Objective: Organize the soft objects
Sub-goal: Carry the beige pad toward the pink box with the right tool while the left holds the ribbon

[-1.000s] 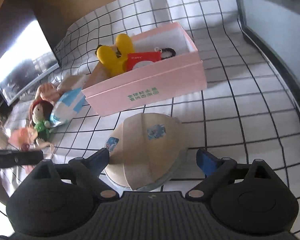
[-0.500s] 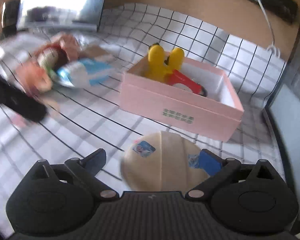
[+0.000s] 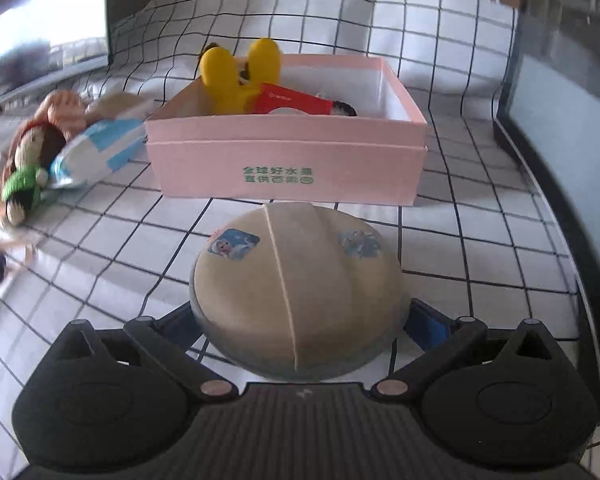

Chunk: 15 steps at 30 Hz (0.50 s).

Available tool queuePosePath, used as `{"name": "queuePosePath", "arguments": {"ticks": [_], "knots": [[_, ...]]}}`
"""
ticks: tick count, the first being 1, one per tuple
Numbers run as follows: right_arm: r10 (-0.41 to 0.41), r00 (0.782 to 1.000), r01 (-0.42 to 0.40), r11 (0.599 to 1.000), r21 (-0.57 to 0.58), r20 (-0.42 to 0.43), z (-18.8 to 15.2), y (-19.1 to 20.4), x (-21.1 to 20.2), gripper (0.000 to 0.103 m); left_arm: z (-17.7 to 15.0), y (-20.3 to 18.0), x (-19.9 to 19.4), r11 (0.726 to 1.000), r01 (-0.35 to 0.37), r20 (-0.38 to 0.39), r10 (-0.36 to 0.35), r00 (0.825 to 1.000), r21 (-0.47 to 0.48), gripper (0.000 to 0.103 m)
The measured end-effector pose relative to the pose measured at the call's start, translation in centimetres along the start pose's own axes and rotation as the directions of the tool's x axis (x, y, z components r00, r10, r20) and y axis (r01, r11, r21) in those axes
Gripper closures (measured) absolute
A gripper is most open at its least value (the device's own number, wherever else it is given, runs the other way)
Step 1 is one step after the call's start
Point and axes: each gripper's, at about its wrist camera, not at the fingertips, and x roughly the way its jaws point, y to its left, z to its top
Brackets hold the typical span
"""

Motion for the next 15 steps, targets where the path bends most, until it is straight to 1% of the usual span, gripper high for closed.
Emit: {"name": "queuePosePath", "arguments": {"ticks": [6, 8, 12, 15], "knots": [[0.017, 1.000, -0.017, 1.000, -0.008, 0.002, 0.7, -0.3, 0.7, 0.000, -0.4, 0.1, -0.1, 1.000, -0.008, -0.018, 0.008, 1.000, 0.005, 0.090], [-0.005, 1.000, 0.005, 1.000, -0.010, 0.030, 0.9, -0.2, 0.7, 0.000, -0.5, 0.2, -0.2, 1.000, -0.013, -0.023, 0.014, 1.000, 0.004, 0.090], [-0.043, 0.992, 0.043, 0.999, -0.004, 0.116, 1.0, -0.1, -0.1, 0.002, -0.7, 0.3, -0.4, 1.000, -0.025, -0.027, 0.025, 0.999, -0.003, 0.090], [-0.043, 0.986, 0.050, 0.998, -0.035, 0.158, 1.1, 0.2, -1.3, 0.003, -0.7, 0.4, -0.5, 1.000, -0.028, -0.029, 0.028, 0.999, -0.006, 0.090]]}}
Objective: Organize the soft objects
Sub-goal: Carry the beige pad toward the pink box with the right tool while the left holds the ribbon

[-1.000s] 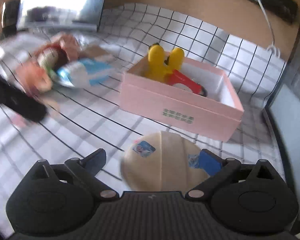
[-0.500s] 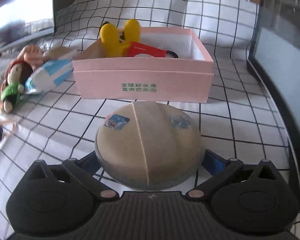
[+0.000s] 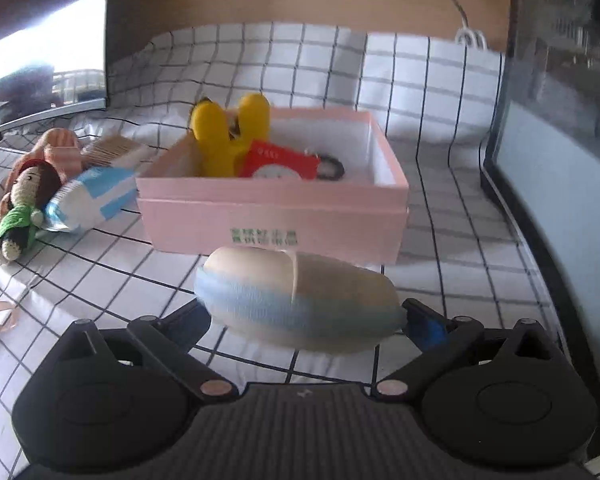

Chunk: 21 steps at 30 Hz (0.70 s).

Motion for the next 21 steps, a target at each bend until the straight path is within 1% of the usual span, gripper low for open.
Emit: {"name": "queuePosePath", "arguments": {"ticks": [5, 6, 7, 8, 9, 11, 12, 13, 14, 15, 17, 19, 21], "knots": [[-0.009, 0.999, 0.011, 0.999, -0.039, 0.042, 0.0, 0.3, -2.3, 0.004, 0.1, -0.6, 0.5, 1.000, 0.021, -0.009, -0.021, 1.000, 0.010, 0.090], [-0.011, 0.999, 0.013, 0.999, -0.038, 0.046, 0.0, 0.2, -2.8, 0.007, 0.2, -0.8, 0.7, 0.999, 0.028, -0.012, -0.028, 1.000, 0.018, 0.090], [-0.012, 0.999, 0.014, 0.999, -0.035, 0.053, 0.0, 0.1, -3.4, 0.032, 0.2, -1.1, 0.8, 0.999, 0.034, -0.015, -0.034, 0.999, 0.026, 0.090], [-0.008, 0.999, 0.010, 0.999, -0.035, 0.048, 0.1, 0.0, -3.8, 0.042, 0.2, -1.4, 0.9, 0.999, 0.040, -0.018, -0.040, 0.999, 0.035, 0.090], [0.004, 0.999, -0.003, 1.000, -0.031, 0.033, 0.2, -0.2, -4.1, 0.050, 0.2, -1.7, 1.0, 0.998, 0.046, -0.019, -0.045, 0.999, 0.042, 0.090], [0.023, 0.999, -0.023, 1.000, -0.006, 0.029, 0.3, -0.7, -4.8, 0.048, 0.3, -2.0, 1.2, 0.997, 0.056, -0.021, -0.054, 0.998, 0.050, 0.090], [0.020, 1.000, -0.020, 1.000, -0.004, 0.020, 0.3, -0.9, -5.0, 0.039, 0.4, -2.1, 1.2, 0.997, 0.058, -0.022, -0.057, 0.998, 0.053, 0.090], [0.018, 1.000, -0.018, 1.000, -0.008, 0.002, 0.1, -1.0, -5.0, 0.023, 0.4, -2.3, 1.3, 0.997, 0.061, -0.022, -0.060, 0.998, 0.054, 0.090], [0.020, 1.000, -0.020, 1.000, -0.009, -0.008, 0.0, -1.0, -5.0, 0.018, 0.5, -2.4, 1.3, 0.996, 0.064, -0.021, -0.063, 0.998, 0.056, 0.090], [0.021, 1.000, -0.021, 1.000, -0.007, -0.007, -0.2, -1.1, -5.1, 0.015, 0.5, -2.5, 1.3, 0.996, 0.066, -0.019, -0.065, 0.998, 0.060, 0.090], [0.011, 1.000, -0.011, 1.000, -0.004, -0.007, -0.5, -1.1, -5.0, 0.011, 0.6, -2.5, 1.3, 0.996, 0.067, -0.016, -0.066, 0.998, 0.063, 0.090], [-0.020, 1.000, 0.020, 1.000, 0.000, 0.000, -0.4, -1.0, -4.5, 0.002, 0.6, -2.5, 1.2, 0.996, 0.064, -0.012, -0.064, 0.998, 0.059, 0.090], [-0.064, 0.998, 0.064, 0.998, -0.003, 0.026, 0.0, -0.8, -3.8, 0.001, 0.6, -2.4, 1.2, 0.997, 0.060, -0.009, -0.059, 0.998, 0.055, 0.090]]}}
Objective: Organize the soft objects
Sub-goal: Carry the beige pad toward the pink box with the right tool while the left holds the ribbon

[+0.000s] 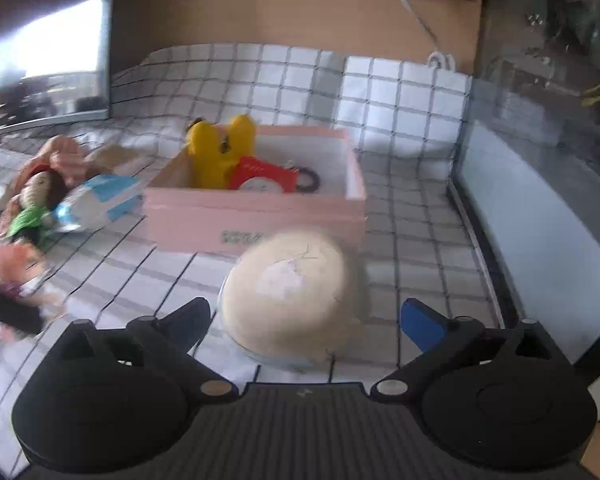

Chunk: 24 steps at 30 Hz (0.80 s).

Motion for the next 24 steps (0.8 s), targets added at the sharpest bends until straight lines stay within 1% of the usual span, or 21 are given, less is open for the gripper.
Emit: {"name": "queuePosePath", "arguments": {"ticks": [2, 4, 6, 9, 11, 15, 21, 23, 24], "knots": [[-0.005, 1.000, 0.005, 0.999, -0.033, 0.011, 0.6, 0.4, 1.1, 0.000, 0.0, 0.2, -0.1, 1.000, -0.006, 0.001, 0.006, 1.000, -0.003, 0.090], [0.015, 1.000, -0.015, 0.998, -0.069, -0.002, 1.2, 0.7, 2.8, 0.000, -0.1, 0.4, -0.3, 1.000, -0.014, 0.001, 0.014, 1.000, -0.006, 0.090], [0.011, 0.999, -0.014, 0.995, -0.097, -0.032, 1.6, 0.9, 4.7, 0.000, -0.2, 0.7, -0.6, 1.000, -0.023, 0.005, 0.024, 1.000, -0.009, 0.090], [-0.029, 0.995, 0.015, 0.991, -0.135, -0.098, 1.7, 0.9, 7.2, 0.000, -0.5, 1.3, -1.1, 0.999, -0.040, 0.017, 0.041, 0.999, -0.032, 0.090], [-0.051, 0.991, 0.032, 0.989, -0.146, -0.123, 1.3, 0.8, 8.0, 0.000, -0.7, 1.9, -1.4, 0.997, -0.053, 0.022, 0.055, 0.998, -0.059, 0.090], [-0.039, 0.993, 0.025, 0.992, -0.126, -0.113, 1.0, 0.2, 8.3, 0.000, -1.1, 2.6, -1.7, 0.993, -0.071, 0.027, 0.074, 0.997, -0.094, 0.090], [0.023, 0.985, -0.024, 1.000, -0.001, -0.171, 1.4, -1.7, 8.9, 0.000, -1.1, 2.5, -1.4, 0.994, -0.067, 0.020, 0.069, 0.997, -0.087, 0.090], [0.037, 0.986, -0.033, 0.999, 0.025, -0.164, 1.3, -2.2, 8.6, 0.000, -1.0, 2.4, -1.2, 0.995, -0.062, 0.013, 0.064, 0.998, -0.078, 0.090], [0.034, 0.989, -0.029, 0.999, 0.033, -0.144, 1.2, -2.3, 8.2, 0.000, -1.0, 2.3, -1.1, 0.996, -0.060, 0.009, 0.061, 0.998, -0.072, 0.090]]}}
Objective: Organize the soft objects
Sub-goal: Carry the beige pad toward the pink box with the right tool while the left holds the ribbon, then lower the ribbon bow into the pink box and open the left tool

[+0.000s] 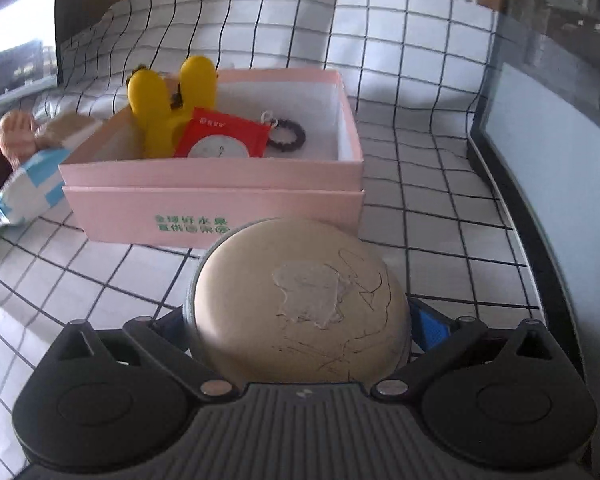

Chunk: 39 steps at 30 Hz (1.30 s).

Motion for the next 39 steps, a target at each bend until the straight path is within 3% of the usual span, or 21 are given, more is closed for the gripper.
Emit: {"name": "queuePosePath", "arguments": {"ticks": [4, 10, 15, 18, 19, 21, 23, 25, 28, 32, 35, 39], "knots": [[-0.018, 0.994, 0.020, 1.000, -0.014, 0.106, -0.3, 0.1, -2.8, 0.000, 0.1, -0.6, 0.5, 1.000, 0.014, -0.011, -0.014, 1.000, 0.023, 0.090], [-0.010, 0.987, 0.027, 0.994, -0.102, 0.161, -1.1, 1.3, -8.3, 0.000, 2.1, -3.3, 1.5, 0.986, 0.112, -0.032, -0.109, 0.993, 0.125, 0.090], [-0.014, 0.984, 0.039, 0.990, -0.138, 0.177, -2.7, 1.4, -12.3, 0.000, 9.8, -7.0, 1.2, 0.945, 0.150, 0.098, -0.186, 0.978, 0.291, 0.089], [-0.023, 0.982, 0.049, 0.990, -0.133, 0.187, -3.2, 1.0, -13.5, 0.000, 14.6, -8.5, 2.5, 0.933, 0.144, 0.183, -0.212, 0.960, 0.329, 0.087], [-0.028, 0.981, 0.053, 0.990, -0.127, 0.190, -3.4, 0.9, -13.7, 0.000, 15.7, -9.0, 3.7, 0.930, 0.139, 0.172, -0.207, 0.963, 0.341, 0.083], [-0.044, 0.980, 0.067, 0.992, -0.111, 0.193, -3.5, 0.7, -13.9, 0.000, 17.1, -9.2, 7.3, 0.938, 0.071, 0.122, -0.119, 0.985, 0.339, 0.083], [-0.063, 0.978, 0.082, 0.992, -0.094, 0.197, -3.5, 0.6, -13.9, 0.000, 17.2, -8.7, 10.2, 0.948, -0.007, 0.111, -0.030, 0.993, 0.318, 0.082], [-0.070, 0.978, 0.090, 0.992, -0.094, 0.198, -3.7, 0.6, -14.0, 0.000, 16.7, -7.7, 11.5, 0.961, -0.020, 0.102, -0.009, 0.995, 0.276, 0.082], [-0.083, 0.978, 0.103, 0.990, -0.094, 0.193, -3.8, 0.6, -13.9, 0.000, 15.4, -5.7, 11.3, 0.982, 0.033, 0.084, -0.049, 0.995, 0.184, 0.082], [-0.086, 0.975, 0.108, 0.989, -0.104, 0.204, -2.3, 0.7, -13.1, 0.000, 12.5, -3.8, 8.1, 0.989, 0.065, 0.072, -0.076, 0.995, 0.135, 0.082], [-0.054, 0.962, 0.089, 0.989, -0.120, 0.268, 1.0, 1.1, -12.7, 0.000, 9.9, -2.1, 6.0, 0.994, 0.096, 0.058, -0.100, 0.993, 0.060, 0.082], [-0.048, 0.913, 0.111, 0.985, -0.133, 0.405, 8.3, 3.2, -10.6, 0.000, 6.5, 0.2, 3.8, 0.995, 0.097, 0.060, -0.095, 0.994, -0.036, 0.082]]}}
